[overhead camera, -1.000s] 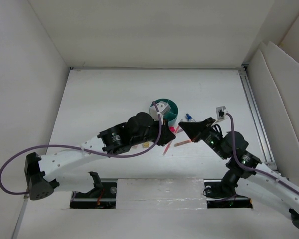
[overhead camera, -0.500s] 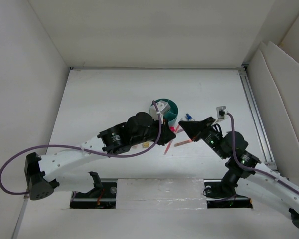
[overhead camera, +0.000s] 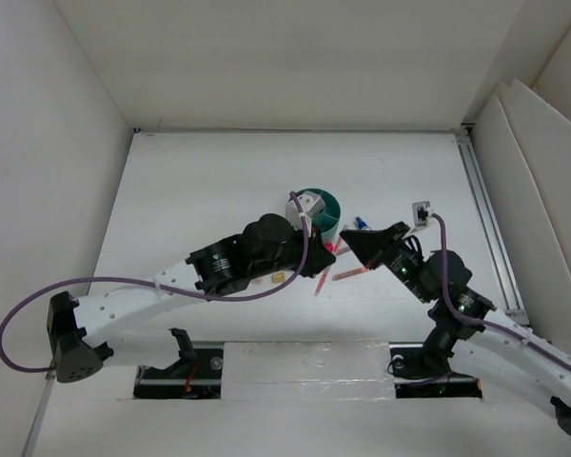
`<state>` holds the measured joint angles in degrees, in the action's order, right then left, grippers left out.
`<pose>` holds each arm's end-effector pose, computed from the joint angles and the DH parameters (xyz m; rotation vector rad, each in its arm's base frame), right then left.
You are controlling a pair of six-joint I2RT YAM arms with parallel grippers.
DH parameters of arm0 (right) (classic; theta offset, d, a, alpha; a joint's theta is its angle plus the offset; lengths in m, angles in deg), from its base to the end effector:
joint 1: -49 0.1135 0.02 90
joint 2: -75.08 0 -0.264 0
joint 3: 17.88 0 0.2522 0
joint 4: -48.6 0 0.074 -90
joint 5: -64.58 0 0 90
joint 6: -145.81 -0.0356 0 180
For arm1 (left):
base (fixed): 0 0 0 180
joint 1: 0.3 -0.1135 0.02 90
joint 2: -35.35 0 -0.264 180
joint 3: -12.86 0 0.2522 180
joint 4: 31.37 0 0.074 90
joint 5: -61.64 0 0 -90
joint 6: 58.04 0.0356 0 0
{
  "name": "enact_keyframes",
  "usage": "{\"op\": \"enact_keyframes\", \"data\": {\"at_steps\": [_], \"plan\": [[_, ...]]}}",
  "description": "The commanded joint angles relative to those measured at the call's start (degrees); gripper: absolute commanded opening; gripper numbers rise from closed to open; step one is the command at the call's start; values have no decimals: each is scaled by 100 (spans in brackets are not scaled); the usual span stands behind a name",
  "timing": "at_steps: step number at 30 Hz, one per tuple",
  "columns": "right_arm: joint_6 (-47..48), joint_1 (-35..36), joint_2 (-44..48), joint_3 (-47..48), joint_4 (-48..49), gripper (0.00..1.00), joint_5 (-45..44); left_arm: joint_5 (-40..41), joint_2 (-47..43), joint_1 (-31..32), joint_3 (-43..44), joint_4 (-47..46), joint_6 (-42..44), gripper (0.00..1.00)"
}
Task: Sort the stationery into containers
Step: Close the pen cap on the pen.
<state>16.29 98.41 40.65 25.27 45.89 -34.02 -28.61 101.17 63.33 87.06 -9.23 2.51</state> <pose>0.1082 0.1181 0.3124 -0.0047 1.5754 1.1373 0.1188 -0.2400 0.3650 0.5818 1.8809 -1.1243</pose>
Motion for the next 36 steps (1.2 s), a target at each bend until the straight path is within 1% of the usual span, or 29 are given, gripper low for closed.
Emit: {"op": "enact_keyframes", "data": {"at_steps": [1,7,12,14,16,24,30,32,36], "plan": [[-143,43,-142,-48,-235,0,429,579,-149,-132,-15,-926,-52,0],[-380,43,-257,6,-235,0,429,684,-201,-132,-68,-988,-52,0],[-380,43,-257,111,-287,0,359,737,-201,-132,-68,-935,0,0],[-327,43,-318,189,-524,0,158,798,-254,-132,-68,-935,1,0],[-327,43,-380,278,-595,0,157,799,-254,-132,-68,-935,62,0],[-275,43,-555,453,-771,0,34,553,-149,-132,-68,-882,168,0],[68,245,-555,507,-876,1,-98,702,-149,-132,37,-760,116,0],[138,385,-555,507,-876,1,-343,851,-149,-132,117,-706,115,0],[191,605,-617,507,-876,0,-529,1079,-149,-132,169,-706,-86,0]]}}
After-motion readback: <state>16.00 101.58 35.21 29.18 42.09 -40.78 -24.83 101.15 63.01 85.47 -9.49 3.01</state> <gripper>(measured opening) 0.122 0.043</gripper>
